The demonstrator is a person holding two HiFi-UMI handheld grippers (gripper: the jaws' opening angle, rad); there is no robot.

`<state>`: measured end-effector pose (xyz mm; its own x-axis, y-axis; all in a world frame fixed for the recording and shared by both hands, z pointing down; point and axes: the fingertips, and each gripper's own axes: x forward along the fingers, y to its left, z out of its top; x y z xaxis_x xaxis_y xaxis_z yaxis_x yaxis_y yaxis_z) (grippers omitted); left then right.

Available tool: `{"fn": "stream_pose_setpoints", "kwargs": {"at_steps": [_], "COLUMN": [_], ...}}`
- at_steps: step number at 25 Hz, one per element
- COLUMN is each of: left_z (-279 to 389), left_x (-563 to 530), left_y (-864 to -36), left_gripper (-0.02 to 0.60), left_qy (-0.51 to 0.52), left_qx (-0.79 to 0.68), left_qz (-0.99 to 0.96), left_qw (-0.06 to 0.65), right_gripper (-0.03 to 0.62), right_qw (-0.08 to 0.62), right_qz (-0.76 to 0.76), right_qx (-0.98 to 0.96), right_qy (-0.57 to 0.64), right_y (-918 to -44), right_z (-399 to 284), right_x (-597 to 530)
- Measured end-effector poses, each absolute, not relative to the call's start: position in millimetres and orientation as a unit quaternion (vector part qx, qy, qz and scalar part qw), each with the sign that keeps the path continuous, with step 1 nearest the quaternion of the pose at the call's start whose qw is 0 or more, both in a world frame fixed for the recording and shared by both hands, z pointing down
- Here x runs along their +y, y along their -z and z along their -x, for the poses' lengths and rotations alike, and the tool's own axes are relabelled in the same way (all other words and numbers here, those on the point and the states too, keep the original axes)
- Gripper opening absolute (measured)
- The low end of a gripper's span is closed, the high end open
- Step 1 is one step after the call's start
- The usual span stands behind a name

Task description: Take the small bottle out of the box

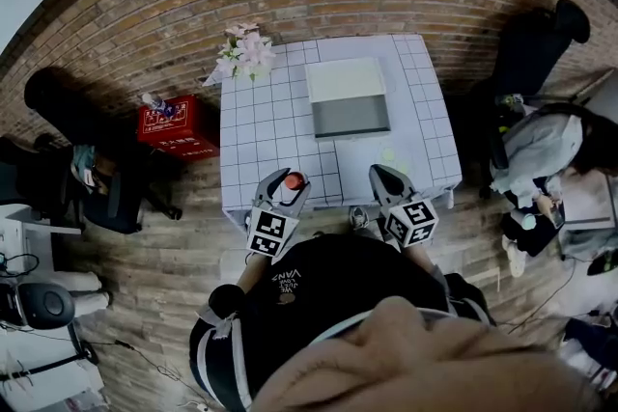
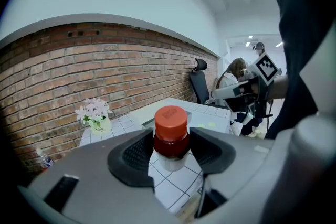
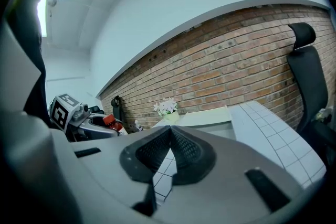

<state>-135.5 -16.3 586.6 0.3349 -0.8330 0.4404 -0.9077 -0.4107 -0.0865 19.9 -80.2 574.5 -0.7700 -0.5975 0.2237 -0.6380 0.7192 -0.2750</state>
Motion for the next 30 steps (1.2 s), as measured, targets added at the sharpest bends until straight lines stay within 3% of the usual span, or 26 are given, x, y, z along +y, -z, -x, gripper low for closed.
{"fn": "stream_pose_setpoints", "kwargs": {"at_steps": [30], "left_z": [139.5], "left_x": [18.3], "left_y": [-598.3], "left_gripper": [0.221], "left_qy": [-0.197], "left_qx": [-0.514], "left_qz": [-0.830], "left_qw": [0.092], "right_gripper": [-0.002], "right_qw": [0.117], "right_qz": [-0.376], "right_qx": [-0.902], "right_qy": [-0.178], "right_y": [-612.0], "right_z": [-19.6], "right_x": [-38.6]}}
